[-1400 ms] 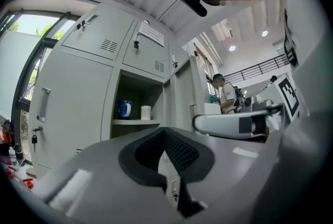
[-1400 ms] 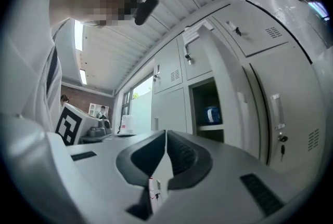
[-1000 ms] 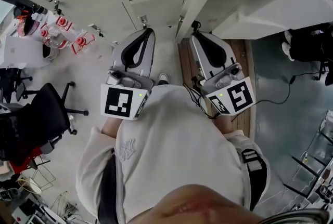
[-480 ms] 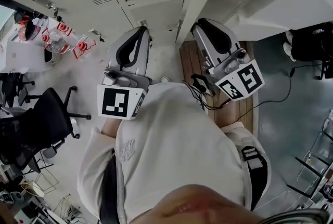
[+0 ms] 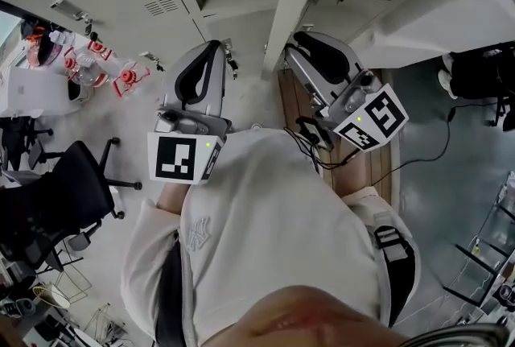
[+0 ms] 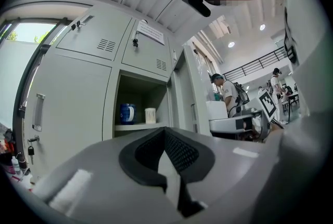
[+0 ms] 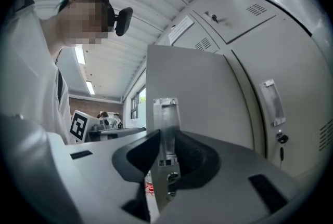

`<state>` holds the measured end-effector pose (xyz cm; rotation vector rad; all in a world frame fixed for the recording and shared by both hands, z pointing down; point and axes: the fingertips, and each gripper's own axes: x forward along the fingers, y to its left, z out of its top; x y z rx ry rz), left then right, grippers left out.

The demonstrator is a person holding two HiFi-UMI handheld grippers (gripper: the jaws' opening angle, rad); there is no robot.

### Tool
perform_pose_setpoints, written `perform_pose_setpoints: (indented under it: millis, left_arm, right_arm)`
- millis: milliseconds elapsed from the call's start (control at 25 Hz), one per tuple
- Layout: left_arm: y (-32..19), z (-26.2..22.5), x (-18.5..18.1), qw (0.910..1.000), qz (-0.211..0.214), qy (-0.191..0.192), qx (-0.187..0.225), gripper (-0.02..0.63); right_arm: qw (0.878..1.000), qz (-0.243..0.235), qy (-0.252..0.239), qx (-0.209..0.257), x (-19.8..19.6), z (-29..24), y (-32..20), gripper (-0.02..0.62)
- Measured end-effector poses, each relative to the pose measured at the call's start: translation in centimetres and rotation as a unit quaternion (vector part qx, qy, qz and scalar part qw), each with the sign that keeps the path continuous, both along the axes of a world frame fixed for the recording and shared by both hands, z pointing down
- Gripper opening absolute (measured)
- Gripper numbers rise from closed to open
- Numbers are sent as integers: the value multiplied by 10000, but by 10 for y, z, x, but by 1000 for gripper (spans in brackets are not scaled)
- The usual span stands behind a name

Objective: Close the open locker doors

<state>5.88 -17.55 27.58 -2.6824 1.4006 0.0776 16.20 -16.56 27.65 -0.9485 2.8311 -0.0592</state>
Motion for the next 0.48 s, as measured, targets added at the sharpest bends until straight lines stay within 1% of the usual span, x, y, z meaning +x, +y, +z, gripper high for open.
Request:
perform_pose_setpoints:
  millis: [240,360,480]
  left_arm:
    - [-16,2,-21,9999,-124,30,-55,2]
    - [-25,2,-36,9997,-213,35,-69,2]
    - [-32,1,-52,9995,-290,60,-74,2]
  right_arm:
    - [9991,-351,240,57,-43,0,-25,60]
    - [9981,-551,277,65,-67,-2,-37,60]
    - [9979,-494,402,108,-88,-3,-52,58]
